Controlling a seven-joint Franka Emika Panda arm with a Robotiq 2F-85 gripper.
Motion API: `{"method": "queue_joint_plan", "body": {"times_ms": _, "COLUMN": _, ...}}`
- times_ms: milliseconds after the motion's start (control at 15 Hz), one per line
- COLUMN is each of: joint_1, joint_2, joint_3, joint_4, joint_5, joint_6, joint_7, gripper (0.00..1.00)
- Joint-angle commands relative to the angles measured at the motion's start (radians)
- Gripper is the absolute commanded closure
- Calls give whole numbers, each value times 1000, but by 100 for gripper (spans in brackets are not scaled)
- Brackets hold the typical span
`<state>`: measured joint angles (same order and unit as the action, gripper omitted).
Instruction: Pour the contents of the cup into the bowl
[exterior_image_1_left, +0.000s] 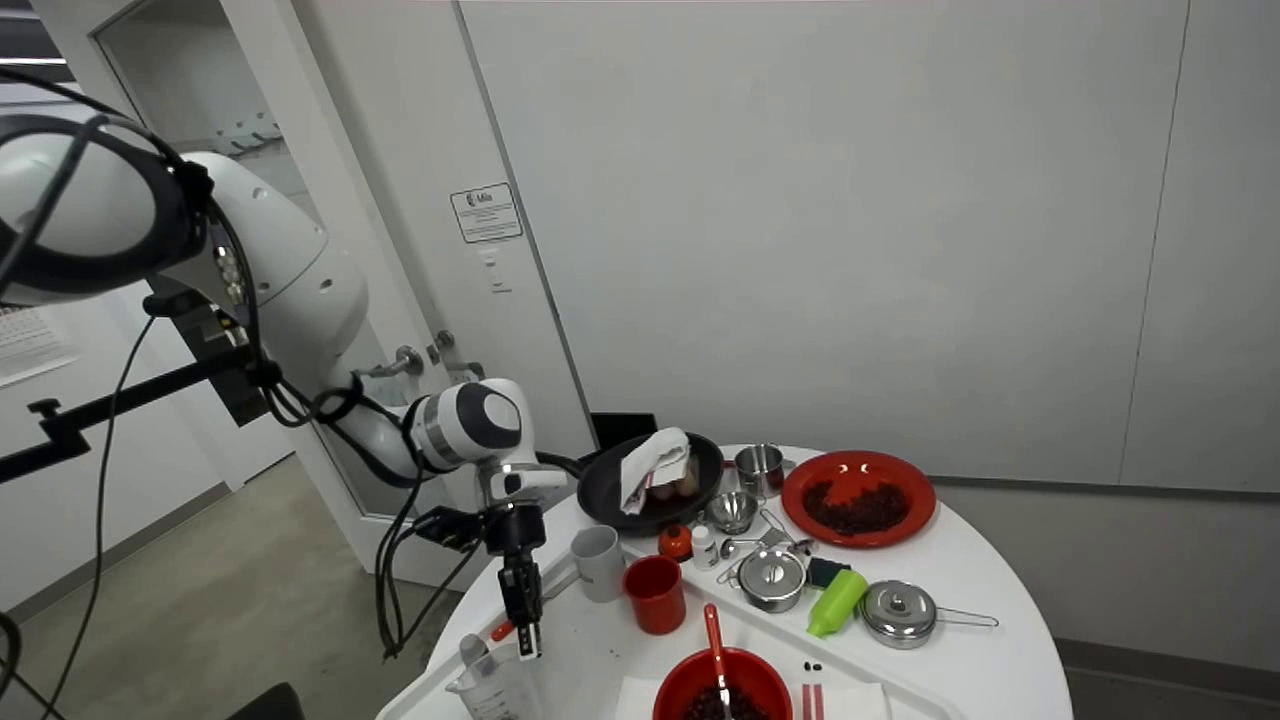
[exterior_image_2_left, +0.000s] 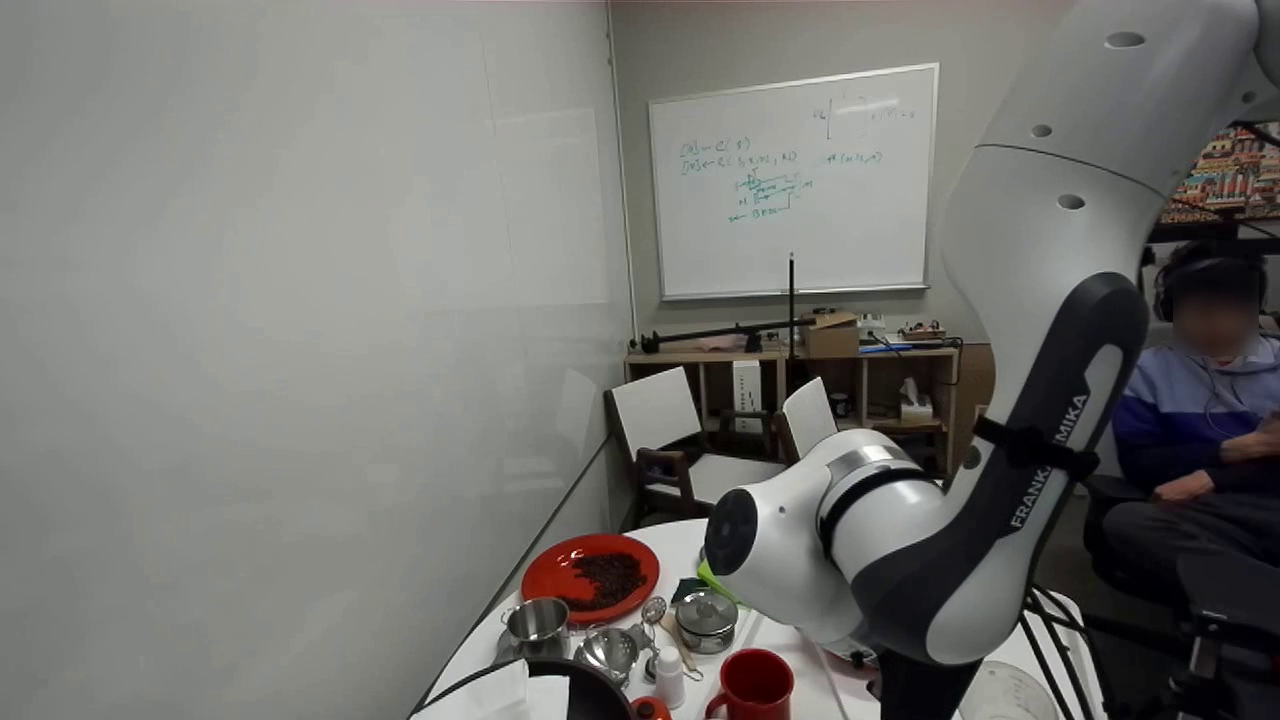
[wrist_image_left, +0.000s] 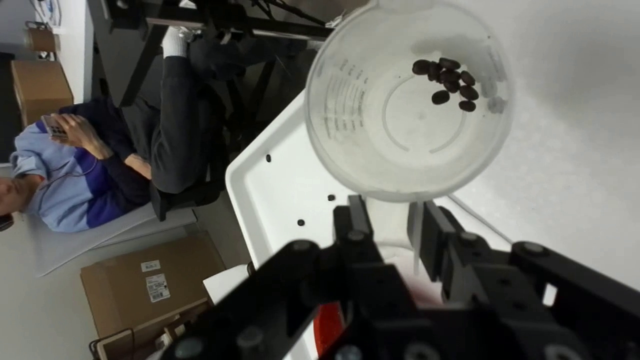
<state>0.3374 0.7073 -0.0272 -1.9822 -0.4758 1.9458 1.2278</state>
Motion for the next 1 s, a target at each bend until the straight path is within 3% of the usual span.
{"method": "queue_joint_plan", "body": {"times_ms": 0, "joint_1": -23, "joint_2": -7, "joint_3": 4, "joint_4": -19, "joint_5": 26, "joint_6": 93, "joint_7": 12, "gripper": 89}}
{"method": "queue_joint_plan", "body": {"times_ms": 467, "joint_1": -116, "joint_2": 46, "joint_3": -1, "joint_4": -2, "joint_5": 100, "joint_6": 222, "joint_7": -122, "gripper": 89}}
{"method": "queue_joint_plan", "body": {"times_ms": 933, "joint_1": -170, "joint_2": 97, "joint_3": -30, "joint_4": 36, "joint_5": 185, "joint_6": 280, "joint_7": -238, "gripper": 89}}
